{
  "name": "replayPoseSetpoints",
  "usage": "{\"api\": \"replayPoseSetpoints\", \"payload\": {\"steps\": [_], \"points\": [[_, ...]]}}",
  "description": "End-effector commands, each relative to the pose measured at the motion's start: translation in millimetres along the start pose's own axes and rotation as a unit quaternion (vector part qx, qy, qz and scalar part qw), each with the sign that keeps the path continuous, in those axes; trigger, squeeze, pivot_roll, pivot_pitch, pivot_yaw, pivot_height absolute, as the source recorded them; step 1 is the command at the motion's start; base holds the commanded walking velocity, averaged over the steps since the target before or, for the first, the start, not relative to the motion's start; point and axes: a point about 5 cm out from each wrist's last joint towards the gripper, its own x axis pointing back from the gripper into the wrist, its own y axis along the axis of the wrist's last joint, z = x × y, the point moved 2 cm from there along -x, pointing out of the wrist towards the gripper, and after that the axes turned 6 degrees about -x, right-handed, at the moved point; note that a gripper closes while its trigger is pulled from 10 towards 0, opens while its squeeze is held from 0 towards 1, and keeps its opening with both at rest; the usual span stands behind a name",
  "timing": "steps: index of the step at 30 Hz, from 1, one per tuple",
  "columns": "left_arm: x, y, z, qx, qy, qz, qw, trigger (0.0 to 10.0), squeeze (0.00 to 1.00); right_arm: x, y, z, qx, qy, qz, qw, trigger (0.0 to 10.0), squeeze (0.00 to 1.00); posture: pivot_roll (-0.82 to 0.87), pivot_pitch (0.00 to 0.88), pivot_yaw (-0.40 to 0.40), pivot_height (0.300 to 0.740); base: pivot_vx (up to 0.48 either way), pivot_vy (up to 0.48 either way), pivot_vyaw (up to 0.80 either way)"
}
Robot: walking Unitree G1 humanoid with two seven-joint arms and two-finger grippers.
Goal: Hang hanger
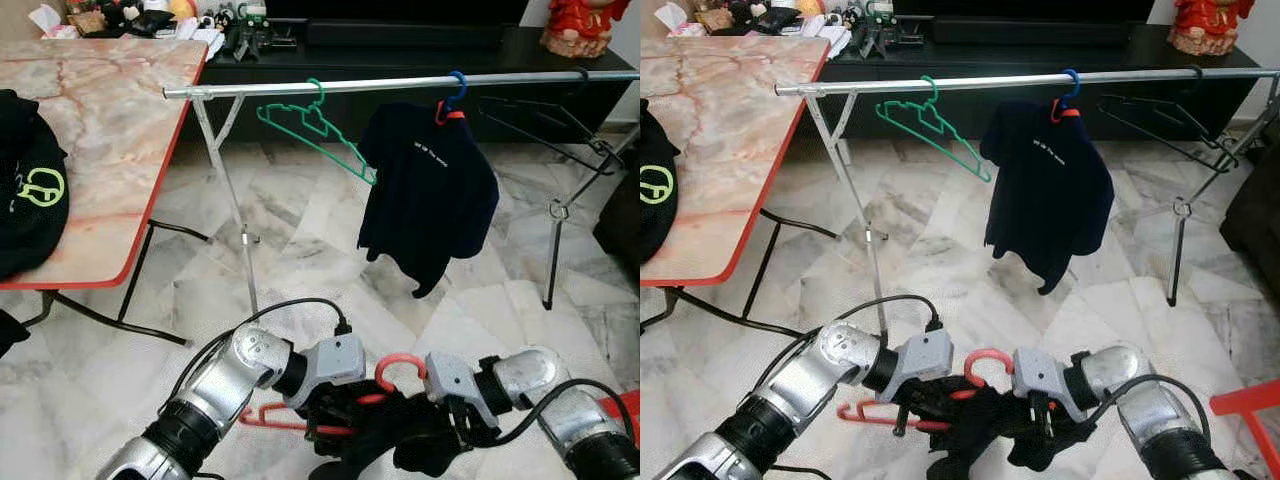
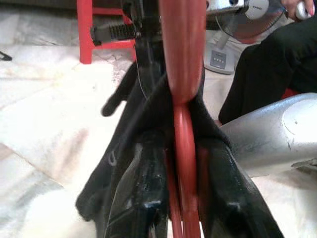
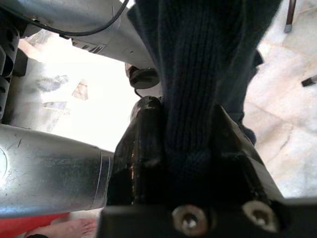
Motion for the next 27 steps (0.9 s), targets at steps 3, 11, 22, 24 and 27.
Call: {"api": "replayPoseSetpoints", "payload": {"steps": [3, 11, 22, 24, 27], "points": [[14.9, -2, 4.7, -0.013, 0.003, 0.016, 1.0, 10.0, 1.0, -6.8, -12, 7.5, -0.008, 0.015, 0.019, 1.0, 0.0, 0.0, -0.08, 0.134, -0.009, 0.74, 0.0, 0.0, 0.0], [44.1, -18, 12.8, 0.005, 0.051, 0.05, 0.997, 10.0, 1.0, 11.3, -18, -2.6, -0.03, -0.047, 0.008, 0.998, 0.0, 0.0, -0.09, 0.145, -0.007, 0.74, 0.0, 0.0, 0.0], [86.1, -45, 8.8, 0.121, 0.202, 0.004, 0.972, 10.0, 1.0, 27.2, -28, 3.3, -0.066, -0.134, -0.043, 0.988, 0.0, 0.0, -0.08, 0.188, -0.005, 0.74, 0.0, 0.0, 0.0], [86.8, -49, 6.7, 0.133, 0.217, -0.001, 0.967, 10.0, 1.0, 32.2, -24, 1.2, -0.06, -0.146, -0.05, 0.986, 0.0, 0.0, -0.08, 0.192, -0.005, 0.74, 0.0, 0.0, 0.0], [85.6, -60, -1.0, 0.166, 0.241, -0.011, 0.956, 10.0, 1.0, 46.4, -12, -3.7, -0.046, -0.179, -0.07, 0.98, 0.0, 0.0, -0.08, 0.198, -0.008, 0.74, 0.0, 0.0, 0.0]]}}
